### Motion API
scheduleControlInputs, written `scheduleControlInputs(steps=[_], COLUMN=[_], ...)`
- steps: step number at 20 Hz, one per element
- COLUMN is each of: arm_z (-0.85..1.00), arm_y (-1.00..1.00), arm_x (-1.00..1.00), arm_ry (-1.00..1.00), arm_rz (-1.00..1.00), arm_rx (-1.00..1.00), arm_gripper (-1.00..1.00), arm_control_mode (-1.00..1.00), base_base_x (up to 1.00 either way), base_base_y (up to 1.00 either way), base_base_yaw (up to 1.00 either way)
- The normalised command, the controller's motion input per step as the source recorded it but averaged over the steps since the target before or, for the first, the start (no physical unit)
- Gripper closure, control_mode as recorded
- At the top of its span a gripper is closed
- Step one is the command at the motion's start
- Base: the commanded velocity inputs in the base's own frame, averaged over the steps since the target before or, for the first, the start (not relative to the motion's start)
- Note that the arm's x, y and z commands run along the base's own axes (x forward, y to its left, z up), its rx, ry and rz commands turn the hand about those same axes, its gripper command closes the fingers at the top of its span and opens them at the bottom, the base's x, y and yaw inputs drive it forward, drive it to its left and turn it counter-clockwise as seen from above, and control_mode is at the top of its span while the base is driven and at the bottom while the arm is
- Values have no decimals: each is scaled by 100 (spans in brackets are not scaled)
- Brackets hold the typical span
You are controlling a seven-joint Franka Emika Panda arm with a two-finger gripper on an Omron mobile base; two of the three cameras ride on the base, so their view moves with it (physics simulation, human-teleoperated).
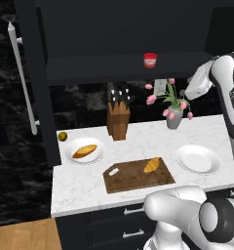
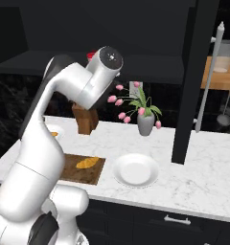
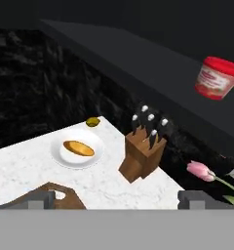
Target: From the different types of pastries on the counter, select a croissant and place it on the cutting board. Then retrieve a jar of jam from the cabinet and place it alongside the croissant on the cutting board.
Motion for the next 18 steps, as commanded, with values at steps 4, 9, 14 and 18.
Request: scheduleControlInputs(steps=[4, 9, 14, 18], arm_z=[98, 63, -4, 0], arm_y=[0, 0, -3, -3], arm_x=[27, 26, 51, 81], arm_ry=[0, 7, 1, 0], arm_rz=[-10, -3, -7, -9], arm_rx=[20, 20, 5, 7], arm_gripper=[-100, -100, -100, -100], arm_control_mode=[-100, -100, -100, -100], base_base_x=[0, 0, 0, 0], base_base_y=[0, 0, 0, 0], base_base_yaw=[0, 0, 0, 0])
